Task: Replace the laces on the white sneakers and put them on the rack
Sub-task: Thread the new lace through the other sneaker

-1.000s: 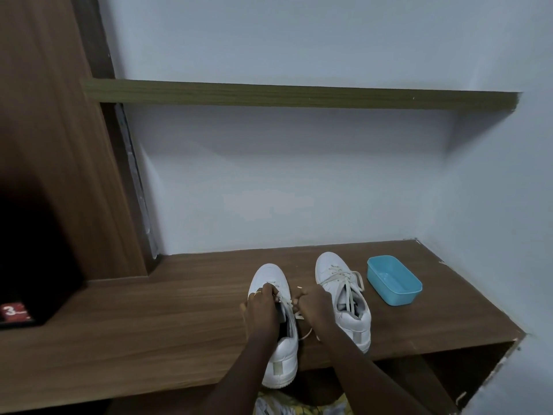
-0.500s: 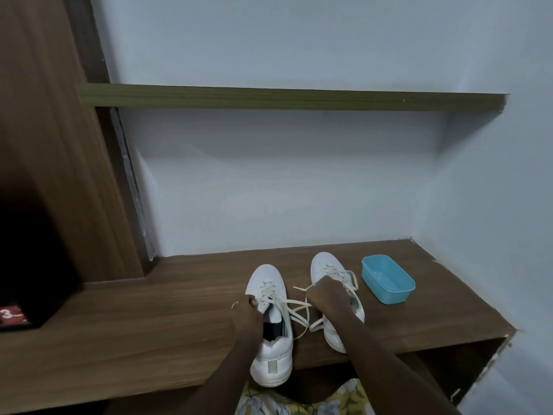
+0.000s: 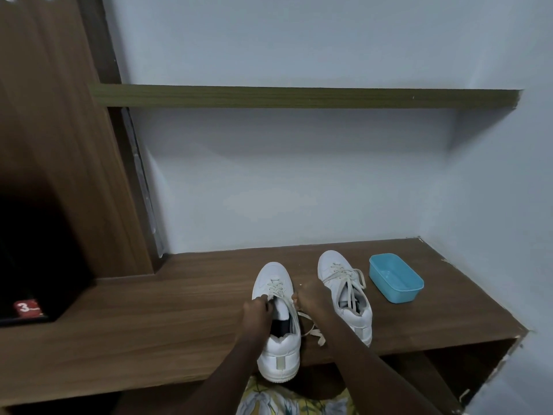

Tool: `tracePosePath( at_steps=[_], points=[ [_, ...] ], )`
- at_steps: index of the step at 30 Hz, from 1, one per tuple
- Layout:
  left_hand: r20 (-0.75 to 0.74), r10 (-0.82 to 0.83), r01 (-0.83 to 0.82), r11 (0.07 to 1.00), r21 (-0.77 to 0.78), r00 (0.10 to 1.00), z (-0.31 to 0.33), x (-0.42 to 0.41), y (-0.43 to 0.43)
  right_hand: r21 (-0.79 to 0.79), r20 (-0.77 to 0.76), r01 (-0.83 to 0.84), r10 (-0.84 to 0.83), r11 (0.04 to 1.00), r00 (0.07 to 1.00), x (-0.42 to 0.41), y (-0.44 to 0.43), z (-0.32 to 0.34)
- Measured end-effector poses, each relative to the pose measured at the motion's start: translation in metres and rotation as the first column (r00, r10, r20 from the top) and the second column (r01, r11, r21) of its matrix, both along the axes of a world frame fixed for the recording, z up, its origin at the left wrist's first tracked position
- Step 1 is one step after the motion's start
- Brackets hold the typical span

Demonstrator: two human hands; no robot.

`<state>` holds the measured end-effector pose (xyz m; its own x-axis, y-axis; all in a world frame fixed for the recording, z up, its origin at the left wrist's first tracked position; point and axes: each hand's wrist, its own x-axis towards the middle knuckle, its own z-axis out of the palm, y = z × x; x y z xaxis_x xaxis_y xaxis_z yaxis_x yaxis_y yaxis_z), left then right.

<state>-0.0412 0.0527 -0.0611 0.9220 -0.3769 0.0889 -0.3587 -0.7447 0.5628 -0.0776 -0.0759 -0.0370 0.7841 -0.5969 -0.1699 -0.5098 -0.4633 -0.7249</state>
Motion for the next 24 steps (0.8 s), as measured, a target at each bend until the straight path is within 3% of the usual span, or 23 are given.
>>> tracePosePath(
  at_steps=[5, 7, 13, 17, 21, 24],
  points=[
    [-0.017, -0.015, 0.013, 0.993, -0.114, 1.0, -0.001, -0.006, 0.0, -0.055, -0.125, -0.078, 0.071, 0.995, 0.99, -0.006, -0.009, 0.001],
    [-0.024, -0.012, 0.008, 0.988, -0.154, 1.0, 0.0, -0.009, 0.0, 0.002, -0.149, -0.028, 0.028, 1.0, 0.988, -0.006, -0.004, -0.002],
    [0.059, -0.043, 0.05, 0.992, -0.115, 0.997, 0.0, -0.01, -0.001, -0.061, -0.158, -0.01, 0.0, 0.998, 0.987, 0.001, 0.009, -0.012],
    [0.054, -0.018, 0.027, 0.984, -0.177, 0.998, 0.0, -0.015, -0.001, -0.023, -0.221, 0.031, -0.035, 0.999, 0.975, -0.001, 0.012, -0.011],
    [0.072, -0.008, 0.016, 0.993, -0.113, 0.997, 0.001, -0.011, -0.004, 0.231, -0.206, 0.103, -0.055, 0.967, 0.977, 0.001, 0.013, -0.02],
    [0.066, -0.025, 0.029, 0.998, -0.057, 0.998, 0.002, -0.01, -0.001, 0.494, -0.086, 0.145, -0.118, 0.857, 0.989, 0.009, 0.015, -0.031]
  ],
)
